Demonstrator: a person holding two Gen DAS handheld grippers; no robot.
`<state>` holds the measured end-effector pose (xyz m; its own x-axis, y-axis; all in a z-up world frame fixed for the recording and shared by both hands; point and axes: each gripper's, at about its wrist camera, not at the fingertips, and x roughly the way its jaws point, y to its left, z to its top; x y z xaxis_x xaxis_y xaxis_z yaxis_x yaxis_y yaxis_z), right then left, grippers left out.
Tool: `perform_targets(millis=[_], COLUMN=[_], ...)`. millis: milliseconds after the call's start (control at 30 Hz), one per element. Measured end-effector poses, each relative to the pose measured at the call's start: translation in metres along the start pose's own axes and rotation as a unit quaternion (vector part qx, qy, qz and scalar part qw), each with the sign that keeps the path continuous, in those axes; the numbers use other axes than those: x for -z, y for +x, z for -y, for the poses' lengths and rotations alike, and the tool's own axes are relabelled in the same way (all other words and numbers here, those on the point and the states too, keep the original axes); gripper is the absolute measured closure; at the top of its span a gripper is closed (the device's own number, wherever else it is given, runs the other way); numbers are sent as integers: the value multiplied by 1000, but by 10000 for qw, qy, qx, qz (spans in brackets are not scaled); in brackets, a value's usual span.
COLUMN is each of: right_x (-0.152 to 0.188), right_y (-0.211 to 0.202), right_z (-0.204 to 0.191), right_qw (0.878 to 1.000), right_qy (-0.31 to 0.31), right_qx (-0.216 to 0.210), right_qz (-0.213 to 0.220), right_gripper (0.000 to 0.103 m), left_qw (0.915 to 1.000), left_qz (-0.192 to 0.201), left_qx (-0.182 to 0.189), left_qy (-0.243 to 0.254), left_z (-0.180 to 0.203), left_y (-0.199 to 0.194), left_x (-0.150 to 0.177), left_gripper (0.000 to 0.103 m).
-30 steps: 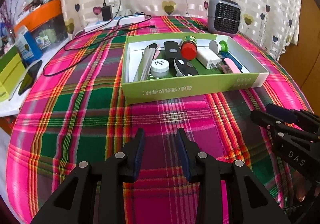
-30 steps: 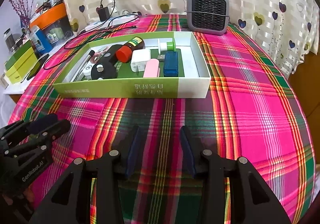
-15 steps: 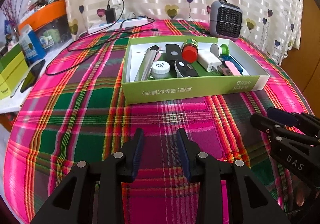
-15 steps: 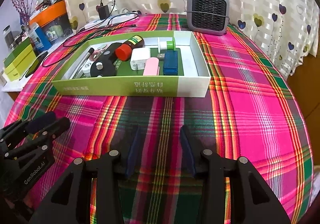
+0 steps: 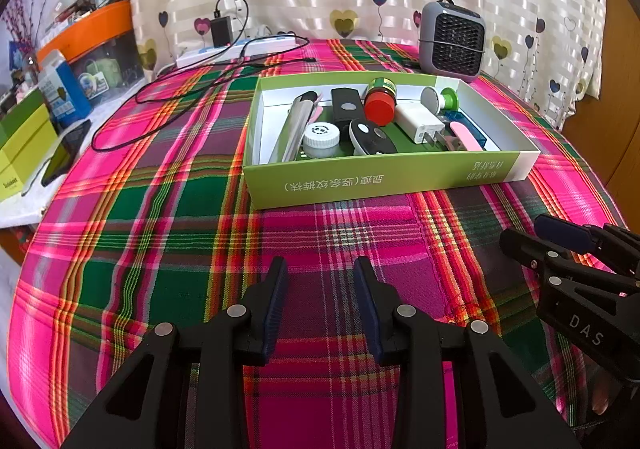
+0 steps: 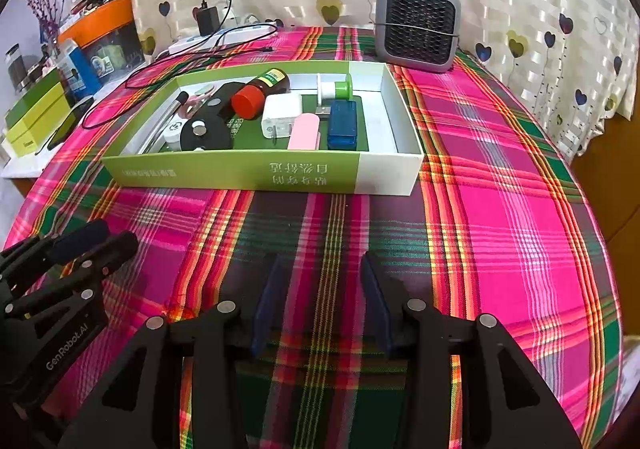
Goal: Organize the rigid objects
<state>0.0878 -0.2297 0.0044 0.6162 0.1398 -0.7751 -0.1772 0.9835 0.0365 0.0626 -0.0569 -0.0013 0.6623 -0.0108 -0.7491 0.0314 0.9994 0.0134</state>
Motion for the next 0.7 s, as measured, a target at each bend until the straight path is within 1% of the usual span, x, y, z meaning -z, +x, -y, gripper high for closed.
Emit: perform_targets(millis=[700], right_x=[0], right_y=[0], right_z=[0], right_qw=[10000], right_qy=[-5], right_qx=[-4], right_qz=[-1], right_gripper=[58], left_qw=[10000], left_qz=[1], left_qx=[-2], left_qy=[2], left_z=[0], left_y=[0], left_x=[0], left_gripper=[70])
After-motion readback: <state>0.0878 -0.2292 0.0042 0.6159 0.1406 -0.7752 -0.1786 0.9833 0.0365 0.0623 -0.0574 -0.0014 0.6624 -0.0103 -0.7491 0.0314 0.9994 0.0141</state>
